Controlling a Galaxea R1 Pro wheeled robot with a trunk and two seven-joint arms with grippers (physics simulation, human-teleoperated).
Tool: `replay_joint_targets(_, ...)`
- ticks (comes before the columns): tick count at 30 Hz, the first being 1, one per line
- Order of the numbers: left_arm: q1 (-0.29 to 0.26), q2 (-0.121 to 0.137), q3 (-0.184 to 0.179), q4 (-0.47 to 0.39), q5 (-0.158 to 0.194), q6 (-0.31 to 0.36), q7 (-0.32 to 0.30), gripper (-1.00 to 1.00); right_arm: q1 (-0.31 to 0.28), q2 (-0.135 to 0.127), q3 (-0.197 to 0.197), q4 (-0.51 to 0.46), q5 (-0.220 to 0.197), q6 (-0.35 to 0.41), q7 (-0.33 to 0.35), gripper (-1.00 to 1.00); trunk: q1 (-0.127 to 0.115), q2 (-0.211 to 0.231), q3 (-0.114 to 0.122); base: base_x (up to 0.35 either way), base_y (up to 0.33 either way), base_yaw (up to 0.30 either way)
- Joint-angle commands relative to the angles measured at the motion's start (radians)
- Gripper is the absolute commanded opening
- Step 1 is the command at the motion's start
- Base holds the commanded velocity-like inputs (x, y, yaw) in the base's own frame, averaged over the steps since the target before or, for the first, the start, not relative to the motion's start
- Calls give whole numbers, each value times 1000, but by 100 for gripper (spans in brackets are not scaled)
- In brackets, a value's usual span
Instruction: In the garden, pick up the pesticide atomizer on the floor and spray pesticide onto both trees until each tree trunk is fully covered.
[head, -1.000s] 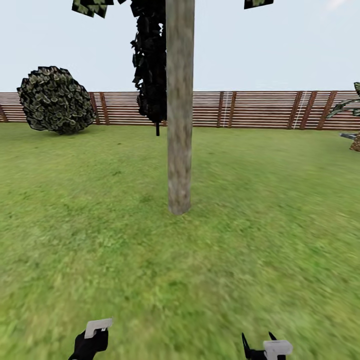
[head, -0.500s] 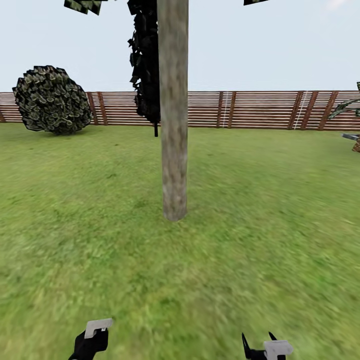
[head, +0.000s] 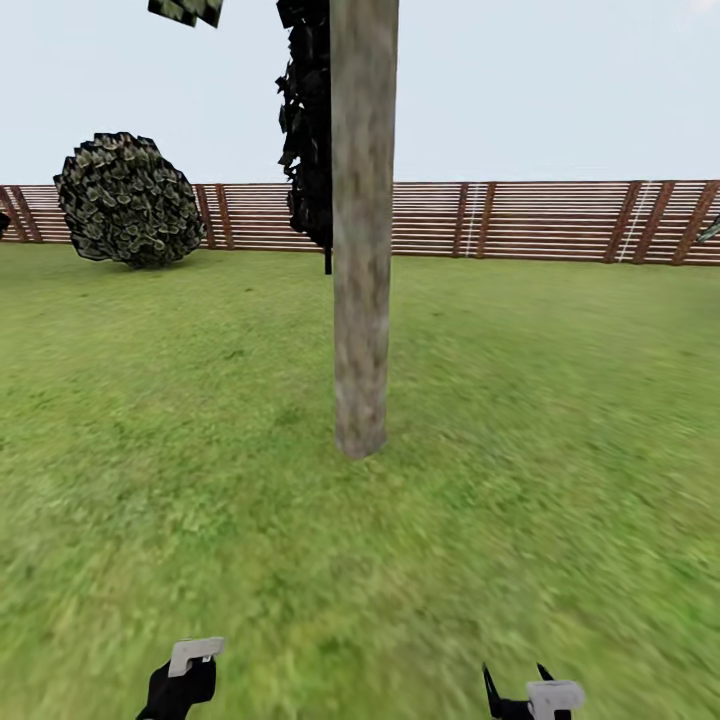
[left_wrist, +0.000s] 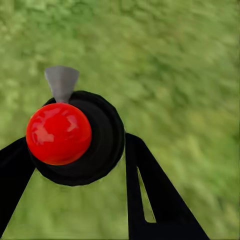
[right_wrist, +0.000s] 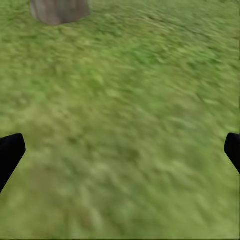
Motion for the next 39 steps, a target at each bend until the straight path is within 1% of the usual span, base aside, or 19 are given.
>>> replay_joint_targets(1,-1,0,0,1,4,-3,1,-100,-1,0,0,1,0,-3,1,100,0,0,-1,338,-3,6)
replay_joint_targets(39,-1,0,0,1,4,-4,1,-100,-1,-1,0,1,0,-3,1,100,0,0,-1,335,-4,0)
